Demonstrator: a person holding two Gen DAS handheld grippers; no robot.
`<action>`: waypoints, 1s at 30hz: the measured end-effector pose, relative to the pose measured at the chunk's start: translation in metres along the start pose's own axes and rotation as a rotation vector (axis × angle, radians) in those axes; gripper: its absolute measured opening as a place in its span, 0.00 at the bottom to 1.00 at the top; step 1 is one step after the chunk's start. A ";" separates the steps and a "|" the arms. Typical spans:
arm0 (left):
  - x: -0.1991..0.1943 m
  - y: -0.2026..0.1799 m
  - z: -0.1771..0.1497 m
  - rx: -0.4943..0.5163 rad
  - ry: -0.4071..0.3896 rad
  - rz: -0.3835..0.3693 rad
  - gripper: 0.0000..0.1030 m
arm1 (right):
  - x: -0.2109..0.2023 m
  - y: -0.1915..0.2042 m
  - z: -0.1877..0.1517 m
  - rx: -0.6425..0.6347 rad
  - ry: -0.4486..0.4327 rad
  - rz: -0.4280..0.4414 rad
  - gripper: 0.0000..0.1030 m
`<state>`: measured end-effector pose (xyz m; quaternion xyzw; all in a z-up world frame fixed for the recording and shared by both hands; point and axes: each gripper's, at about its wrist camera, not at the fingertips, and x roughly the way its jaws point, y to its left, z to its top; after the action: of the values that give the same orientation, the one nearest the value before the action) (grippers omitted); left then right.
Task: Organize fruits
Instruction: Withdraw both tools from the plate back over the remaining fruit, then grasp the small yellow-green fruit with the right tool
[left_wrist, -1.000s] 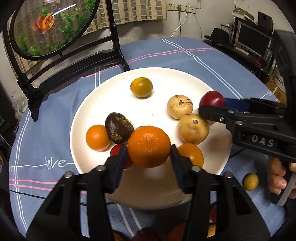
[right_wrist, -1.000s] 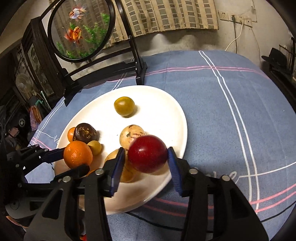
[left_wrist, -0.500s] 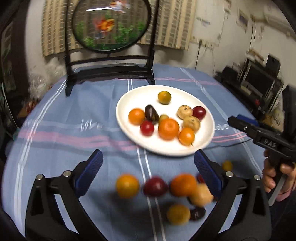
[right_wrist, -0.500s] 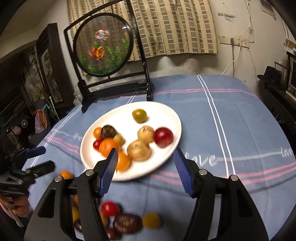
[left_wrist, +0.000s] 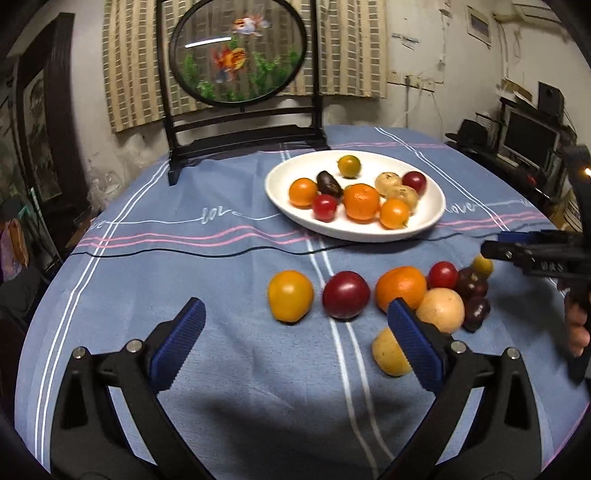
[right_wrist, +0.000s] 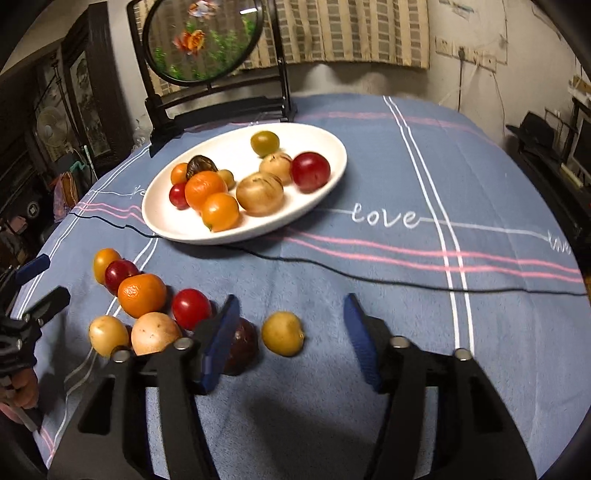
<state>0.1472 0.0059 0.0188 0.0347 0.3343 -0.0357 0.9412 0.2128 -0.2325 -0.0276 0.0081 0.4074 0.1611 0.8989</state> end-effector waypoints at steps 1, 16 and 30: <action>0.001 -0.001 0.000 0.007 0.008 -0.016 0.98 | 0.001 -0.001 0.000 0.005 0.005 -0.001 0.50; -0.002 -0.012 -0.003 0.059 0.011 -0.019 0.98 | 0.010 -0.002 -0.004 0.011 0.083 -0.006 0.44; -0.004 -0.015 -0.005 0.074 0.009 -0.025 0.98 | 0.020 -0.004 -0.005 0.045 0.108 0.091 0.26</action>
<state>0.1397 -0.0087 0.0171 0.0653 0.3375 -0.0598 0.9372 0.2228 -0.2304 -0.0463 0.0380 0.4579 0.1928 0.8670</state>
